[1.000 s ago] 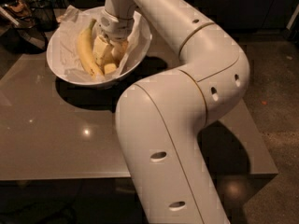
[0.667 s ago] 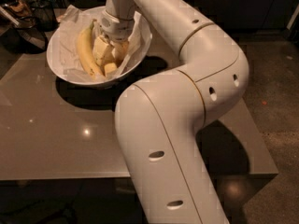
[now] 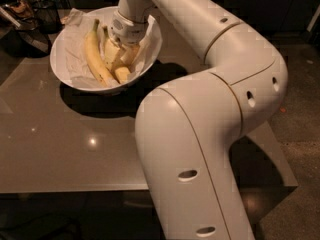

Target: Pick banana from white bowl

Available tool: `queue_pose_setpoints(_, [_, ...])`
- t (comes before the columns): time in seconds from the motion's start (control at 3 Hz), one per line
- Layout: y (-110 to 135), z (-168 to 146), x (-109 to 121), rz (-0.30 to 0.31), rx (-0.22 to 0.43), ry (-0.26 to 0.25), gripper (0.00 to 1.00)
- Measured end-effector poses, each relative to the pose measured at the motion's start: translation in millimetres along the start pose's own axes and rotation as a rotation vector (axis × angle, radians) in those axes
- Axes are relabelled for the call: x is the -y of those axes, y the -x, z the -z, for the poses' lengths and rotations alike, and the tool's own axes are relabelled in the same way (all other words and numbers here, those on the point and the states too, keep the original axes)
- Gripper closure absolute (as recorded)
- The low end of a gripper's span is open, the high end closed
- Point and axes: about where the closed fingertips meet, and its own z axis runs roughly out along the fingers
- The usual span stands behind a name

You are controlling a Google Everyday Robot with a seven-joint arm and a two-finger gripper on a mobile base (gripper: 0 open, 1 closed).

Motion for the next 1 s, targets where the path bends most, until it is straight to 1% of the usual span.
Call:
queue_pose_setpoints(0.33, [0.0,0.0,0.0,0.0,0.0,0.0,1.0])
queue_pose_setpoints(0.67, [1.1,-0.7,-0.3,0.002,0.002,0.0,1.0])
queue_pose_setpoints(1.0, [-2.1,23.4,-11.0,0.05,0.051,0.012,1.0])
